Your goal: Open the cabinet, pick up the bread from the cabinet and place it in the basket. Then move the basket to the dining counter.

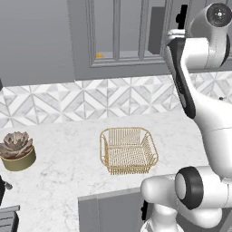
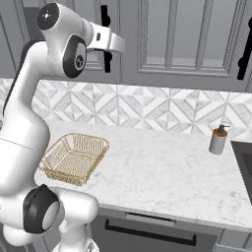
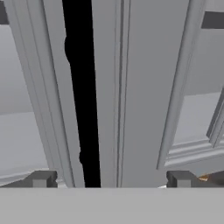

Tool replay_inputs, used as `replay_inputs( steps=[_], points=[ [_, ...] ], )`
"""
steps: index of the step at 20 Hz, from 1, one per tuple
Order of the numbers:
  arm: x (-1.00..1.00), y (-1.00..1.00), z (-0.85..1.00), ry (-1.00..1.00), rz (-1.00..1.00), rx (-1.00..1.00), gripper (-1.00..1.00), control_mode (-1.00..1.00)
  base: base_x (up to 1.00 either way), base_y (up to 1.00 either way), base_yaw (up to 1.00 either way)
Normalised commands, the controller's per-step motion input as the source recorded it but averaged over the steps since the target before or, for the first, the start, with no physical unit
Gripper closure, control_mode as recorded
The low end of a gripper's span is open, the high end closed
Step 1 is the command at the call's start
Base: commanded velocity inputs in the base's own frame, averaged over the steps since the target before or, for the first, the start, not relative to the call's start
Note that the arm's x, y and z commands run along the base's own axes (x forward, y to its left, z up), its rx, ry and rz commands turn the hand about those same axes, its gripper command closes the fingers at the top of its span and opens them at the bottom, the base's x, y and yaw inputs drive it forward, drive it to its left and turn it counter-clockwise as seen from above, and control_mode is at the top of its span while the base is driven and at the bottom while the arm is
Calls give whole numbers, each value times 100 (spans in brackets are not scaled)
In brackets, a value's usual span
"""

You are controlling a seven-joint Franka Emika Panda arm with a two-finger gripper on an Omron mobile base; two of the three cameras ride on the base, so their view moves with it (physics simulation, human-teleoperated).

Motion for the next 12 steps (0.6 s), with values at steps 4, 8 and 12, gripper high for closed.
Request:
replay_inputs(
  steps=[4,8,12],
  points=[
    [36,-14,0,0,0,6,-100,-100,0,0,0],
    [19,7,0,0,0,1,-100,-100,0,0,0],
    [9,29,0,0,0,0,-100,-100,0,0,0]
  ],
)
